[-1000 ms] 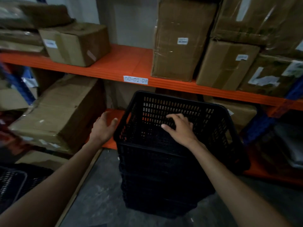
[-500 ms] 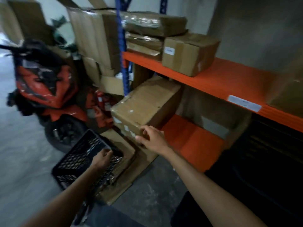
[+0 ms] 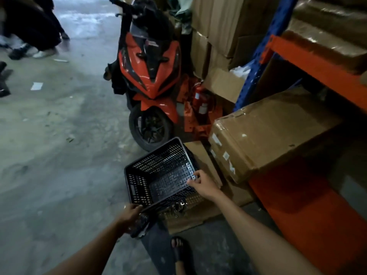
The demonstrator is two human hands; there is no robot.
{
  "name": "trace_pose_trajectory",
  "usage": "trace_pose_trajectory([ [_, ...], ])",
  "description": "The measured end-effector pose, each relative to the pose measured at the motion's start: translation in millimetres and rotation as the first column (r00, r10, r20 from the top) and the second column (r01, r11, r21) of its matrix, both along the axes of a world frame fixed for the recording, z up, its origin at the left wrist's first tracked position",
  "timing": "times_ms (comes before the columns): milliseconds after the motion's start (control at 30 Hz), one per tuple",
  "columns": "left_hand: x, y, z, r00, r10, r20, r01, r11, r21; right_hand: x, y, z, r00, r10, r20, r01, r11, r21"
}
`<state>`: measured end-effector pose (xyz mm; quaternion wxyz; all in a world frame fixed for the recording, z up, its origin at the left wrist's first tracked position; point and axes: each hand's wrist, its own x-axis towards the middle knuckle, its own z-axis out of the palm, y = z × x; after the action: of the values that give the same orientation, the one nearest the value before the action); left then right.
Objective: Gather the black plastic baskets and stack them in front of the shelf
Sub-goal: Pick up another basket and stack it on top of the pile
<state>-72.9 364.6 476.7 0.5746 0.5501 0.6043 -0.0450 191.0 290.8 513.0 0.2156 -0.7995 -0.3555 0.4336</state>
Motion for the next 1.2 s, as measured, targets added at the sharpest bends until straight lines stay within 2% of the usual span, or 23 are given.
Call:
trace_pose_trajectory([
  [100,13.1,42.3,-50.9,0.998,0.054,-0.041,-0.056,0.996,-0.066,25.2,58.9,-55.4,1.0,0.002,0.009,-0.002,0.999,-0.052],
  [200,30.6,96.6,-130.5,0.984,0.178,-0.009,-0.179,0.981,-0.078,52.1,122.2,-135.4,0.998,-0.001,0.065,0.007,0.995,-0.097],
  [300,40.0,137.1,-210.1,0.965,0.262,-0.011,-0.262,0.962,-0.074,77.0,164.8,-215.7,0.974,-0.004,0.227,0.038,0.989,-0.145],
  [367,38.5,158.6,-270.6,0.949,0.314,0.014,-0.312,0.947,-0.078,91.7,188.8,-272.2,0.919,0.049,0.391,0.011,0.989,-0.15],
  [433,36.4,175.4,-323.1,0.936,0.351,-0.002,-0.351,0.934,-0.074,98.3,204.8,-316.8,0.886,0.096,0.454,-0.017,0.985,-0.174],
  [500,33.1,189.9,-374.4,0.912,0.41,-0.026,-0.411,0.91,-0.045,96.7,208.0,-351.6,0.799,0.116,0.591,-0.012,0.984,-0.177],
  [600,30.6,203.3,-428.7,0.852,0.519,-0.065,-0.52,0.854,0.004,92.2,200.6,-377.1,0.625,0.103,0.773,0.012,0.99,-0.142],
  [733,32.3,206.9,-483.6,0.815,0.572,-0.093,-0.578,0.814,-0.058,95.6,205.3,-396.9,0.533,0.012,0.846,0.051,0.998,-0.047],
  [800,31.6,205.1,-485.2,0.79,0.601,-0.119,-0.605,0.796,0.004,95.6,210.6,-391.6,0.557,-0.06,0.829,0.109,0.994,-0.001],
  [867,30.4,203.4,-467.0,0.775,0.619,-0.127,-0.615,0.785,0.068,102.2,213.0,-377.3,0.636,-0.185,0.749,0.22,0.974,0.054],
  [933,27.6,204.1,-441.9,0.8,0.59,-0.105,-0.583,0.807,0.092,112.2,211.1,-358.5,0.695,-0.325,0.641,0.333,0.936,0.114],
  [1000,21.3,205.6,-417.5,0.82,0.568,-0.067,-0.558,0.821,0.122,116.7,200.3,-332.2,0.744,-0.374,0.553,0.351,0.924,0.152],
  [1100,2.5,211.4,-347.7,0.851,0.517,-0.089,-0.49,0.845,0.215,97.8,170.7,-262.8,0.762,-0.479,0.436,0.44,0.877,0.195],
  [1200,-16.5,210.0,-260.1,0.892,0.449,-0.06,-0.411,0.857,0.312,68.7,128.7,-179.6,0.728,-0.579,0.367,0.527,0.815,0.239],
])
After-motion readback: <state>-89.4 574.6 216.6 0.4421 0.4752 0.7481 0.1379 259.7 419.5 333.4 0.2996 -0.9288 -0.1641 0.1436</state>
